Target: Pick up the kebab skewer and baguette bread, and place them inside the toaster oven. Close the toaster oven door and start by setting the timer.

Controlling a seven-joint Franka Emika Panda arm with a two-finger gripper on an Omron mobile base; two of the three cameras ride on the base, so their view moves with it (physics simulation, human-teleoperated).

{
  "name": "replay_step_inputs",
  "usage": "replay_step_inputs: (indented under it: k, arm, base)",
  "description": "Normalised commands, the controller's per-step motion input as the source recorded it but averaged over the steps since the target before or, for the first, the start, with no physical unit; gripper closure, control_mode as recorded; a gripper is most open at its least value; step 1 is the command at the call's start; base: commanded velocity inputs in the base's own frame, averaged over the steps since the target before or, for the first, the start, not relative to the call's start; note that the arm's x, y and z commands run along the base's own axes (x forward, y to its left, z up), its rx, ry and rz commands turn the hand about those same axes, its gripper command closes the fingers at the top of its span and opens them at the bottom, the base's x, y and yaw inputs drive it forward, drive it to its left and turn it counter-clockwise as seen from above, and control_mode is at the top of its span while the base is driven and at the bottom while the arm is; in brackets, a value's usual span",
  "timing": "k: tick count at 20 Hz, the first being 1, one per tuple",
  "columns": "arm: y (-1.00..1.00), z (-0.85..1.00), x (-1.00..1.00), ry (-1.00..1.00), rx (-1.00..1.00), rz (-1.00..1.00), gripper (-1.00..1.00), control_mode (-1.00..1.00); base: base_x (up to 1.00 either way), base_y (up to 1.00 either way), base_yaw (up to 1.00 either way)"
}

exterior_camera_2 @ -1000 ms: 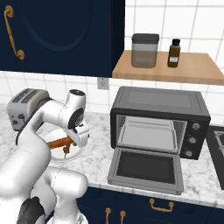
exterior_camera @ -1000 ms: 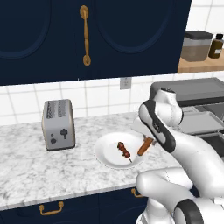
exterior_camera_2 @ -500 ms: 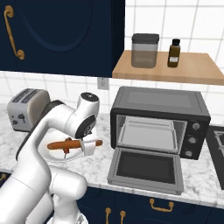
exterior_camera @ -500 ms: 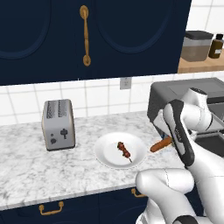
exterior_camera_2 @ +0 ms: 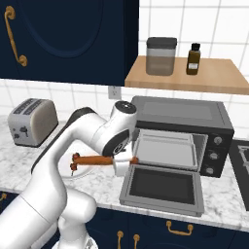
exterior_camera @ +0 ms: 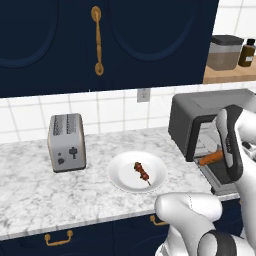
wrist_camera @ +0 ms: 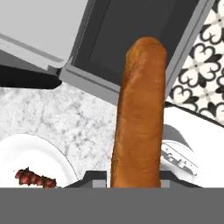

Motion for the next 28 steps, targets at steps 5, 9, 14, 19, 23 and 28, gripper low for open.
replay_step_inputs:
  k: [5, 9, 14, 19, 23, 28]
  arm:
    - [-0.75, 0.08, 0.1, -0.02, 0.0, -0.08, 1.0, -1.0]
    - [-0.83, 0.08, 0.32, -0.04, 0.0, -0.09, 1.0, -1.0]
    - [-0.87, 0.01, 0.48, 0.0, 0.02, -0.11, 1.0, -1.0]
    - [-0.34, -0.07, 0.53, -0.07, 0.0, -0.03, 1.0, -1.0]
    - [-0.2, -0.21, 0.56, -0.07, 0.0, -0.08, 1.0, -1.0]
    - [-0.31, -0.23, 0.3, -0.07, 0.0, -0.12, 1.0, -1.0]
  base:
    - [0.0, 0.0, 0.0]
    - [0.0, 0.0, 0.0]
    - [0.0, 0.0, 0.0]
    - [0.0, 0.0, 0.0]
    - [0.0, 0.0, 0.0]
    - [0.0, 0.0, 0.0]
